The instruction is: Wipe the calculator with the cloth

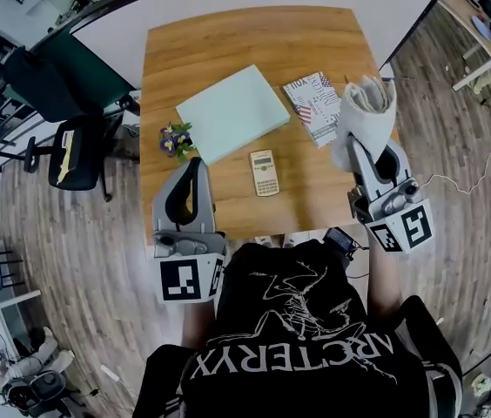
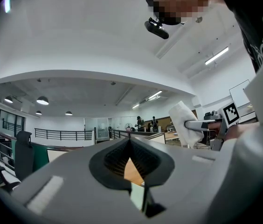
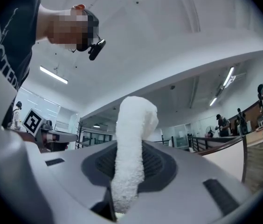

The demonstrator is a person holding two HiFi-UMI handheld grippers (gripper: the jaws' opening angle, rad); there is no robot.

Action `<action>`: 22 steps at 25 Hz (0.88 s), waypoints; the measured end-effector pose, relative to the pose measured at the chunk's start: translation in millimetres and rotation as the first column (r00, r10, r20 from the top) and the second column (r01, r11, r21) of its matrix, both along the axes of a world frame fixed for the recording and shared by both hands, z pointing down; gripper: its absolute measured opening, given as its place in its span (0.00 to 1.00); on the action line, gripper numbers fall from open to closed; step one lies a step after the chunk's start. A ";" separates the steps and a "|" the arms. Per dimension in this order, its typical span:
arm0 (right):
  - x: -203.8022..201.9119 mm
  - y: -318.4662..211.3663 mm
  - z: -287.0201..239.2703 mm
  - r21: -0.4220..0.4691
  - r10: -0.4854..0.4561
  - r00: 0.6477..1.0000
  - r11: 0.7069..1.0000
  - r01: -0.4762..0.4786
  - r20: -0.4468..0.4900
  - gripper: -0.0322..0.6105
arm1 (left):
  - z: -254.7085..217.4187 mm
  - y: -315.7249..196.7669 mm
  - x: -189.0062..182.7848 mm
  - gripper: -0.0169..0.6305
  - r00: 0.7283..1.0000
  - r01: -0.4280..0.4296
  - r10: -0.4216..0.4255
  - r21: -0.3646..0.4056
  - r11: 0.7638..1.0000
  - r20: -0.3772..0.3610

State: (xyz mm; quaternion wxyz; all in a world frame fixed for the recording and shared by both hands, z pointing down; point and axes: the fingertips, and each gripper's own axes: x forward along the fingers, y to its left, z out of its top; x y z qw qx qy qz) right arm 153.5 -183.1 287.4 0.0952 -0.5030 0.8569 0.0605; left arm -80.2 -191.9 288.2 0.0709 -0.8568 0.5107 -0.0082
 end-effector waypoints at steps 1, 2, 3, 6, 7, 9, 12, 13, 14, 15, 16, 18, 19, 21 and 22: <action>-0.8 0.8 -2.0 0.005 0.001 1.000 1.000 -0.001 -0.007 0.20 | -1.4 0.8 -1.0 0.04 1.000 0.002 -0.002 0.003 1.000 0.000; -2.1 1.4 -3.7 0.009 -0.001 1.000 1.000 0.002 -0.014 0.20 | -3.0 1.7 -1.7 0.04 1.000 0.005 -0.005 0.006 1.000 -0.001; -3.9 1.8 -4.7 0.011 -0.008 1.000 1.000 0.008 -0.021 0.20 | -4.5 2.7 -2.2 0.04 1.000 0.010 -0.010 0.009 1.000 -0.001; -10.1 1.4 -3.7 0.015 -0.032 0.999 0.999 0.032 -0.036 0.20 | -5.6 6.5 -1.7 0.04 1.000 0.024 -0.024 0.015 1.000 -0.002; -12.5 1.0 -2.9 0.016 -0.038 0.998 0.999 0.039 -0.042 0.20 | -5.1 7.5 -1.5 0.04 1.000 0.028 -0.028 0.015 0.999 -0.003; -19.2 -0.8 -1.5 0.021 -0.046 0.997 0.999 0.048 -0.064 0.20 | -4.5 8.2 -3.2 0.04 0.999 0.037 -0.037 0.015 0.999 -0.003; -36.7 -6.5 2.4 0.022 -0.044 0.992 0.999 0.047 -0.115 0.20 | -5.4 6.6 -13.2 0.04 0.999 0.050 -0.050 0.014 0.999 -0.007; -42.6 -7.9 3.5 0.020 -0.046 0.991 0.999 0.049 -0.124 0.20 | -5.6 6.0 -17.1 0.04 0.999 0.053 -0.053 0.013 0.999 -0.008; -47.4 -8.6 3.9 0.018 -0.049 0.991 0.999 0.051 -0.127 0.20 | -5.7 5.8 -20.3 0.04 0.998 0.056 -0.055 0.013 0.998 -0.009; -50.8 -8.7 3.8 0.017 -0.051 0.990 0.998 0.054 -0.129 0.20 | -5.8 5.9 -22.5 0.04 0.998 0.058 -0.058 0.012 0.998 -0.010; -53.2 -8.5 3.5 0.018 -0.054 0.990 0.998 0.057 -0.131 0.20 | -5.7 6.2 -23.8 0.04 0.998 0.060 -0.059 0.011 0.998 -0.011; -55.7 -7.8 3.1 0.019 -0.061 0.989 0.998 0.064 -0.133 0.20 | -4.2 6.5 -24.6 0.04 0.998 0.062 -0.062 0.007 0.998 -0.012; -56.2 -7.9 3.2 0.020 -0.063 0.989 0.998 0.066 -0.132 0.20 | -3.0 6.3 -24.5 0.04 0.998 0.063 -0.062 0.005 0.998 -0.013; -56.5 -8.6 3.9 0.020 -0.066 0.989 0.997 0.069 -0.130 0.20 | -0.2 5.6 -24.4 0.04 0.998 0.064 -0.064 0.002 0.998 -0.015; -56.6 -9.1 4.3 0.020 -0.067 0.989 0.997 0.071 -0.130 0.20 | 1.3 5.1 -24.4 0.04 0.998 0.064 -0.064 0.001 0.998 -0.016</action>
